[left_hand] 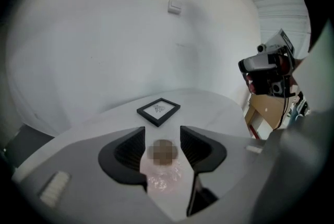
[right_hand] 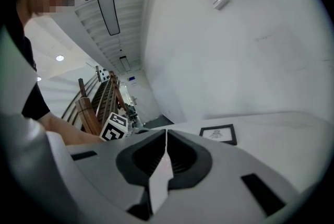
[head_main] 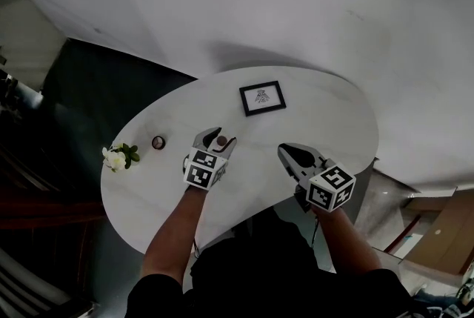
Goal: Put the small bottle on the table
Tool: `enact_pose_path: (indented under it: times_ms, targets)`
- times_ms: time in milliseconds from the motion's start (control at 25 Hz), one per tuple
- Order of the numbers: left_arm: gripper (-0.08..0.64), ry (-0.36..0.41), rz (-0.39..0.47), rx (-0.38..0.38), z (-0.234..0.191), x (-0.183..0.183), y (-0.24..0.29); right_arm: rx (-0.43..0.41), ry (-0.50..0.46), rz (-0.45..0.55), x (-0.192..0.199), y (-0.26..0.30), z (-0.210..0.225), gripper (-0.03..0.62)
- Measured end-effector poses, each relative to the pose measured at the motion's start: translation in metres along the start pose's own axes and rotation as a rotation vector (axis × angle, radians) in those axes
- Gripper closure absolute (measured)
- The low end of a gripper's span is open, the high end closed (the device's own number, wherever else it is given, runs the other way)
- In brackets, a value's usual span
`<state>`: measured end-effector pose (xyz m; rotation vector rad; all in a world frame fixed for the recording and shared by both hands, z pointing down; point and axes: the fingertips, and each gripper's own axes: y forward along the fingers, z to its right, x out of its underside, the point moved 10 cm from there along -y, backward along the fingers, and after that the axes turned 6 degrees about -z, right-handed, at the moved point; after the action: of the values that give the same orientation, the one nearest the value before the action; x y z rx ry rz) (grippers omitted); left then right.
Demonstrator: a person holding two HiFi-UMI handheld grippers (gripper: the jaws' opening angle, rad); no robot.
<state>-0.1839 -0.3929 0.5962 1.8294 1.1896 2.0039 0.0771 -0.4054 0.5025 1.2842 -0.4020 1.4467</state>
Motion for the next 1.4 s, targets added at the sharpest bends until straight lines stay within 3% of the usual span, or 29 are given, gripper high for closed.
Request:
enact_pose_path:
  times_ms: [680, 960, 1200, 1400]
  targets:
    - [0.364, -0.027, 0.189, 0.026, 0.023, -0.002, -0.117, 0.090, -0.070, 0.102, 0.004, -0.066, -0.086, 0.581]
    - [0.412, -0.049, 0.224, -0.004, 0.033, 0.003, -0.153, 0.058, -0.130, 0.116, -0.008, -0.078, -0.109, 0.581]
    - [0.433, -0.074, 0.227, -0.104, 0.044, 0.004, -0.174, 0.002, -0.193, 0.122, -0.020, -0.082, -0.107, 0.583]
    - [0.463, -0.164, 0.248, -0.161, 0.066, 0.007, -0.187, -0.050, -0.204, 0.137, -0.025, -0.101, -0.096, 0.583]
